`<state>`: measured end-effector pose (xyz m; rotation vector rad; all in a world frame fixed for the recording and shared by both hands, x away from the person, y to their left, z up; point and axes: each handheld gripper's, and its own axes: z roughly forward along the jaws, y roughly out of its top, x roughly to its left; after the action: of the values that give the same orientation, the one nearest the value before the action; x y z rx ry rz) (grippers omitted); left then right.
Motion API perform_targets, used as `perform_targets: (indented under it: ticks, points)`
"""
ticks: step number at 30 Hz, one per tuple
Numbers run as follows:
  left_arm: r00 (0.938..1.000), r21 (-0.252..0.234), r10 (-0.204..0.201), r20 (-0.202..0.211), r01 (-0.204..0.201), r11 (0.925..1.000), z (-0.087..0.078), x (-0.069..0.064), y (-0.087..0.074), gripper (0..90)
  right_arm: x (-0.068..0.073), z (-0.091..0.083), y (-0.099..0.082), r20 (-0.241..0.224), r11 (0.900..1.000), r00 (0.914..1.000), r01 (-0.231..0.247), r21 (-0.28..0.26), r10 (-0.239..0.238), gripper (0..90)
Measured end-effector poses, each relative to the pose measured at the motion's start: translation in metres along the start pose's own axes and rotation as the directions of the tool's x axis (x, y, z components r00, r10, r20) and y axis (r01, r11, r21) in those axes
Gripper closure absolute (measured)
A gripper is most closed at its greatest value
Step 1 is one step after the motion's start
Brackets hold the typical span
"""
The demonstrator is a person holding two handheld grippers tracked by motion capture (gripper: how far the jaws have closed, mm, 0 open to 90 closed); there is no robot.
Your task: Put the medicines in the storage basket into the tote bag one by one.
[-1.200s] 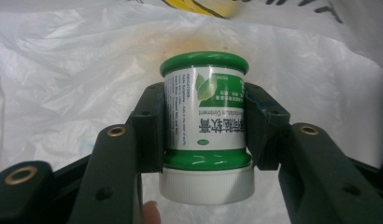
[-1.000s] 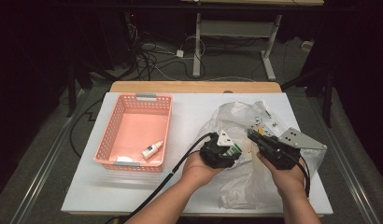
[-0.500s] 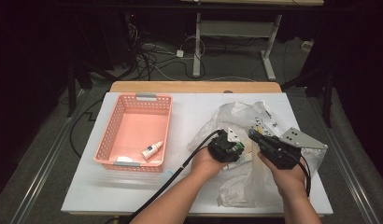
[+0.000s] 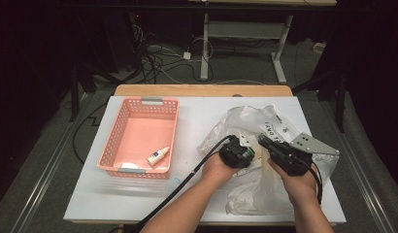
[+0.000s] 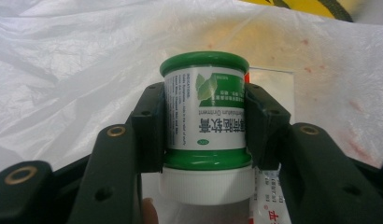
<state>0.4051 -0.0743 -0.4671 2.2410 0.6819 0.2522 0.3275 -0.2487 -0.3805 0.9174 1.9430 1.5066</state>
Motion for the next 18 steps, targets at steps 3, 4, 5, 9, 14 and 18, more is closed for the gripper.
perform_targets:
  ticks: [3, 4, 5, 9, 14, 18]
  points:
    - [1.0, -0.004, -0.002, -0.001, 0.002, 1.0, 0.001, 0.0, 0.0, 53.8, 0.001, 0.0, 0.0, -0.002, 1.0, 1.0, 0.005, 0.002, -0.005, 90.0]
    - [1.0, -0.004, -0.003, 0.0, 0.003, 1.0, 0.001, 0.0, 0.0, 53.8, 0.001, 0.0, 0.0, -0.002, 1.0, 1.0, 0.004, 0.002, -0.004, 90.0]
    - [1.0, -0.004, -0.003, 0.0, 0.003, 1.0, 0.001, 0.0, 0.0, 53.8, 0.001, 0.0, 0.0, -0.002, 1.0, 1.0, 0.003, 0.003, -0.003, 90.0]
    - [1.0, 0.001, -0.005, 0.007, 0.005, 1.0, 0.0, 0.0, 0.0, 53.5, 0.001, 0.001, 0.0, -0.002, 1.0, 1.0, 0.007, 0.003, -0.007, 90.0]
    - [0.9996, -0.015, -0.009, 0.026, 0.01, 0.9998, -0.005, -0.001, 0.002, 46.4, 0.0, 0.0, 0.0, 0.0, 1.0, 1.0, 0.005, 0.001, -0.005, 90.0]
    - [0.999, -0.015, 0.002, 0.044, -0.001, 0.9999, -0.013, -0.004, 0.002, 43.4, 0.0, 0.0, 0.0, 0.001, 1.0, 1.0, 0.003, 0.003, -0.003, 90.0]
